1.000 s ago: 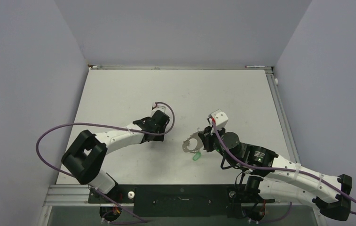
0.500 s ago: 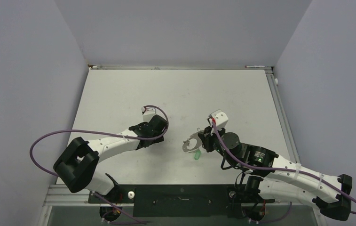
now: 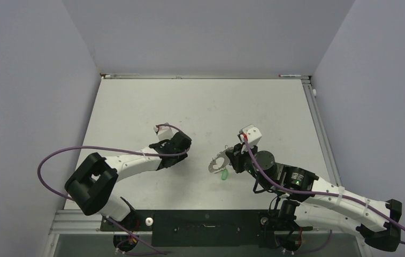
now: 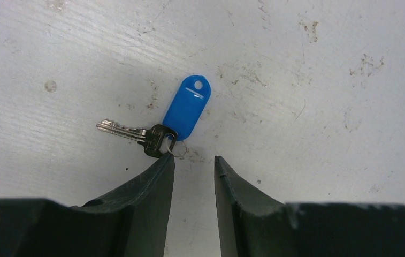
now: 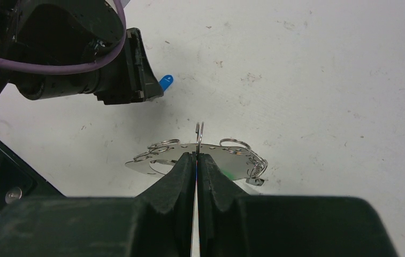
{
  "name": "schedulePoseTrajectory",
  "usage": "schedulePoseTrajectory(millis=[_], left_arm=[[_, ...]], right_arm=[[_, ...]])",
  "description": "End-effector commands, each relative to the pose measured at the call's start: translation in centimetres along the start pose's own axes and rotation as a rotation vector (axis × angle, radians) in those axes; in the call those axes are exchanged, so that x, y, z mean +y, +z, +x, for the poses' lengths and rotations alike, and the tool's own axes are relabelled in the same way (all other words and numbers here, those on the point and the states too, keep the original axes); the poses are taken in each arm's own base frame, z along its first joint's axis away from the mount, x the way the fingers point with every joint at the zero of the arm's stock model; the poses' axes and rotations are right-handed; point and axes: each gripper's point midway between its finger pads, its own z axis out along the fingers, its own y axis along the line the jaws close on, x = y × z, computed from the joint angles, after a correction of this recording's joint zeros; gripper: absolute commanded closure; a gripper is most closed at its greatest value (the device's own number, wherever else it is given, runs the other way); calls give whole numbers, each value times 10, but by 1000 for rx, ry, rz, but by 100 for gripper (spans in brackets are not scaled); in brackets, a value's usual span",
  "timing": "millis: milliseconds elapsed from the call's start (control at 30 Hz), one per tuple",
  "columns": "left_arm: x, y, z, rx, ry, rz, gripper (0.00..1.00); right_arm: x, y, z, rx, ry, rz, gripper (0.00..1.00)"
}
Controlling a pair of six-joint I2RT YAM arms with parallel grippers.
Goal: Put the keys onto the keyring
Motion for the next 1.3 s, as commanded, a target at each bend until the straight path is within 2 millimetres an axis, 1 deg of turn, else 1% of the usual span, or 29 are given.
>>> schedulePoseTrajectory(millis=[0,67,233,400,700,1000,1167,1267], left_arm=[[4,1,-10,-63,-120,-5,69],[6,2,-10,-65,-126,-8,67],[10,7,-4,-50,-132,-17,66],[2,7,-8,-72,-155,60,69],[2,10,-10,-75,-143,58,80],[3,4,-16,-95,-137,52,81],[2,5,-20,-107,-136,52,81],[2,7,-19,-102,-132,48,81]], right_arm=[[9,-5,-24,-75,46,-39,95],[9,-5,-24,-75,47,-39,95],[10,-5,-25,-78,50,-44,95],[12,-4,-25,-77,51,-51,95],[15,-1,-24,-70,48,-60,95],[18,0,-22,-68,54,-68,95],[19,2,-21,-63,57,-75,95],[20,2,-20,-62,58,-76,95]])
